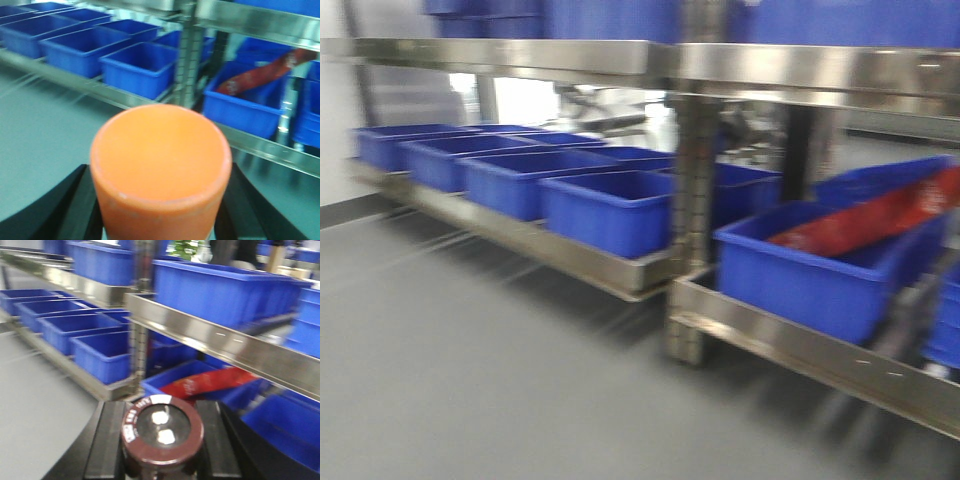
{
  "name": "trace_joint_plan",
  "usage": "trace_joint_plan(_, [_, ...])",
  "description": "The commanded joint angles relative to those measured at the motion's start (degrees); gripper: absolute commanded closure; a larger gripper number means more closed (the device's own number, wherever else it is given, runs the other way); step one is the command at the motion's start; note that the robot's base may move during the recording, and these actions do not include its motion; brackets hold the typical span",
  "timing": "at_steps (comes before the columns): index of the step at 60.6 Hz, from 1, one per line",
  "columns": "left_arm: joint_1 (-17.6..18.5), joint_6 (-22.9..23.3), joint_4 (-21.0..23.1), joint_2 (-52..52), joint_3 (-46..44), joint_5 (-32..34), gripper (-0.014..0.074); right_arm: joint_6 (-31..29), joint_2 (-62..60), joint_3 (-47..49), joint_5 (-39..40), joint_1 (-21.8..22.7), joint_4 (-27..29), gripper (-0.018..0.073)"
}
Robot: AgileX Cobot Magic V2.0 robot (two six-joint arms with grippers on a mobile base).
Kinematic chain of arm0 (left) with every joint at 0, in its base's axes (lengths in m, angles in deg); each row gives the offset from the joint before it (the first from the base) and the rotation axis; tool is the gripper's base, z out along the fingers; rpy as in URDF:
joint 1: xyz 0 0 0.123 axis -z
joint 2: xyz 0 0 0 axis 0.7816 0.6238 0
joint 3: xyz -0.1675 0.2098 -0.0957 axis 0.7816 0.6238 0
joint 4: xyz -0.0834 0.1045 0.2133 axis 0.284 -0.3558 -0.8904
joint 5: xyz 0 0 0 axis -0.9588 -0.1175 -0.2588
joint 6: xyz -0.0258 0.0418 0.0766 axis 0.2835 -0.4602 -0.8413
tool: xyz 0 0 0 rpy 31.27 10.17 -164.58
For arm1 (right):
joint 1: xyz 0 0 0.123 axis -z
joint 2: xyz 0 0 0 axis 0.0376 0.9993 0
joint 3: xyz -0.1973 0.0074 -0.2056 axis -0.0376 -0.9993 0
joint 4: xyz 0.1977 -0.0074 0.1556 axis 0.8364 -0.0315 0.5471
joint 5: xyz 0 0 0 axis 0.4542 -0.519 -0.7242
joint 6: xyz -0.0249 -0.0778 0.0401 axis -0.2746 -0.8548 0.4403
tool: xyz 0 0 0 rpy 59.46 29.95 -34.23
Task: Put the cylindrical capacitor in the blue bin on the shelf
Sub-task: 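Position both held capacitors above the blue bins on the shelf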
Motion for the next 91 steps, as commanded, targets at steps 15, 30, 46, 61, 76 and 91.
trace_joint_plan(15, [0.43,-0.04,0.2,-0.15,-0.04,1.67,0.0707,-0.11,-0.21,-0.05,1.28,-0.01,-0.18,0.069])
trace_joint_plan(30, [0.43,-0.04,0.2,-0.15,-0.04,1.67,0.0707,-0.11,-0.21,-0.05,1.28,-0.01,-0.18,0.069])
trace_joint_plan(46, [0.43,-0.04,0.2,-0.15,-0.04,1.67,0.0707,-0.11,-0.21,-0.05,1.28,-0.01,-0.18,0.069])
trace_joint_plan(61, [0.43,-0.04,0.2,-0.15,-0.04,1.67,0.0707,-0.11,-0.21,-0.05,1.28,-0.01,-0.18,0.069])
trace_joint_plan(76, [0.43,-0.04,0.2,-0.15,-0.04,1.67,0.0707,-0.11,-0.21,-0.05,1.28,-0.01,-0.18,0.069])
trace_joint_plan(91, [0.43,-0.04,0.2,-0.15,-0.04,1.67,0.0707,-0.11,-0.21,-0.05,1.28,-0.01,-0.18,0.069])
